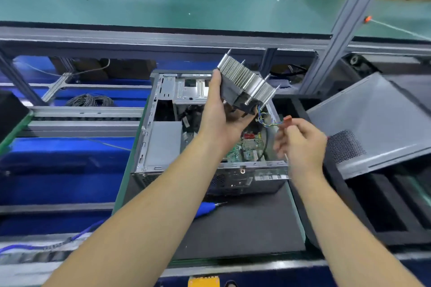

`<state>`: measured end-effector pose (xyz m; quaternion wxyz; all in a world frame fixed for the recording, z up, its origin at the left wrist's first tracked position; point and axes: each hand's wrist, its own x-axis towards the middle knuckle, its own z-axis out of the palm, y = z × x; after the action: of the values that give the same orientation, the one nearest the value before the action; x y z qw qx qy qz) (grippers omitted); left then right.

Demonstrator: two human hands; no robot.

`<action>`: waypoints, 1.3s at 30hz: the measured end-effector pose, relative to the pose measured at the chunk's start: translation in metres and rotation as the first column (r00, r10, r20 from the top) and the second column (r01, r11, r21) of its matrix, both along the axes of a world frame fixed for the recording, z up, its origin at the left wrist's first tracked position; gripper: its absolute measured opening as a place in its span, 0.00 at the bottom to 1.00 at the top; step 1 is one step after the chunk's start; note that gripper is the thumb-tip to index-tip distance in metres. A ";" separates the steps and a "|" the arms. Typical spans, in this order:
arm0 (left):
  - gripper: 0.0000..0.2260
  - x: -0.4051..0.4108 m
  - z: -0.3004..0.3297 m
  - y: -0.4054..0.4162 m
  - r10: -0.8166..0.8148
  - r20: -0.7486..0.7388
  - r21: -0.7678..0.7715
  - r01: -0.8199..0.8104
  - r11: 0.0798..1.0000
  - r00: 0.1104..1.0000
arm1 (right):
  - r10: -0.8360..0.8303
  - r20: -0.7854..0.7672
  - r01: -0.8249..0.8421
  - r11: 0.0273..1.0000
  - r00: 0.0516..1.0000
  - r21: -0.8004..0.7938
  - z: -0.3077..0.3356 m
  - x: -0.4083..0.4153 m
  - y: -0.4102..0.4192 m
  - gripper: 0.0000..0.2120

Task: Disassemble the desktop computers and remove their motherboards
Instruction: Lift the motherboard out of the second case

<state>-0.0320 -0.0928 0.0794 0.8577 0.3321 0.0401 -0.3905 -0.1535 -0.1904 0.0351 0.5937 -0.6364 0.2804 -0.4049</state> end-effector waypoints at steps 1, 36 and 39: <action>0.26 -0.006 0.003 -0.012 -0.027 -0.008 -0.013 0.027 1.000 1.000 | 0.086 0.067 -0.102 0.954 0.994 0.283 0.017 0.000 -0.025 0.08; 0.19 -0.096 -0.076 -0.167 -0.816 0.577 0.738 -0.421 0.527 -0.010 | -0.210 -0.950 0.008 0.977 0.230 -0.214 -0.157 -0.223 -0.252 0.29; 0.18 -0.101 -0.077 -0.166 -0.814 0.574 0.702 -0.456 0.546 -0.091 | -0.242 -0.939 -0.018 0.967 0.244 -0.254 -0.175 -0.224 -0.237 0.27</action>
<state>-0.1326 -0.2593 0.0027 0.2491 0.8357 -0.4804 -0.0934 -0.3771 -0.4271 -0.1402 0.1960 -0.7875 0.5843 -0.0002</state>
